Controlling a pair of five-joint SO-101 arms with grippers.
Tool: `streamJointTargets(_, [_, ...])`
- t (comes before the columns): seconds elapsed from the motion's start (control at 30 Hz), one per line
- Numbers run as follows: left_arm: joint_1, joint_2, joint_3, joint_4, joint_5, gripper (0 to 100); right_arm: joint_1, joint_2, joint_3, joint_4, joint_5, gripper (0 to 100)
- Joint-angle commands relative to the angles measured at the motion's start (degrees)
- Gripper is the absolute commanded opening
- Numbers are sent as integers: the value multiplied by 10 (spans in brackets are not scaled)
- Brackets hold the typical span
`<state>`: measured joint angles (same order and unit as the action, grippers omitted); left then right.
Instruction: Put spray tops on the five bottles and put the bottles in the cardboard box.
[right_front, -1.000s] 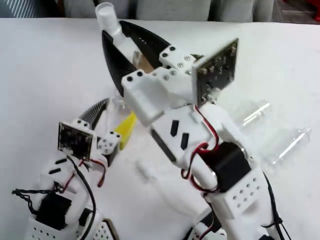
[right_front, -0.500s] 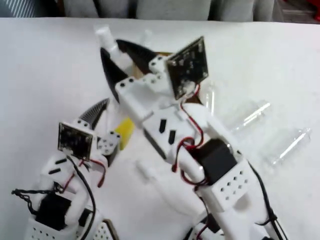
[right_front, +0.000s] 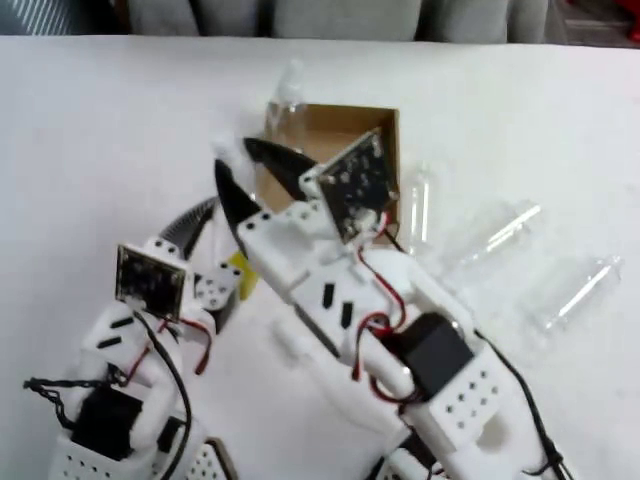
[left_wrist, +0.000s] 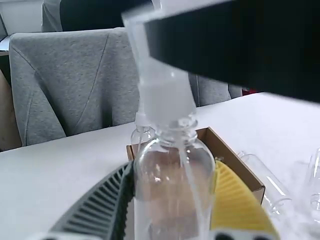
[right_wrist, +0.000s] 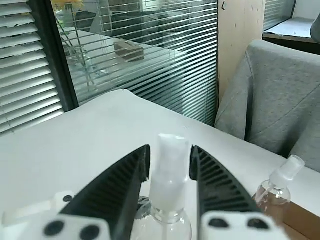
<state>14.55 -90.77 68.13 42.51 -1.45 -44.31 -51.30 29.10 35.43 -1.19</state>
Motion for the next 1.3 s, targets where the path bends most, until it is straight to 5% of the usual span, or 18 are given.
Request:
streamJointTargets(0.0, [3, -7, -6, -3, -3, 53, -5, -46, -4, 26, 2, 115])
streamJointTargets(0.2, [2, -7, -7, -3, -3, 53, 5, -96, -4, 47, 2, 113])
streamJointTargets(0.37, [-10, -7, -10, -5, 0, 53, 96, -134, 0, 118, 2, 58])
streamJointTargets(0.5, [-55, -6, -18, -39, 69, 53, 143, -159, 48, 163, 2, 30])
streamJointTargets(0.63, [-70, -3, -14, -83, 126, 53, 135, -182, 122, 162, 2, 18])
streamJointTargets(0.8, [-67, -2, 16, -164, 195, 53, 25, -239, 206, 160, 5, 18])
streamJointTargets(1.0, [-61, 18, 35, -231, 236, 53, -77, -305, 355, 22, 6, 17])
streamJointTargets(1.27, [-26, 136, -59, -166, 234, 53, -64, -330, 501, -167, 6, 17])
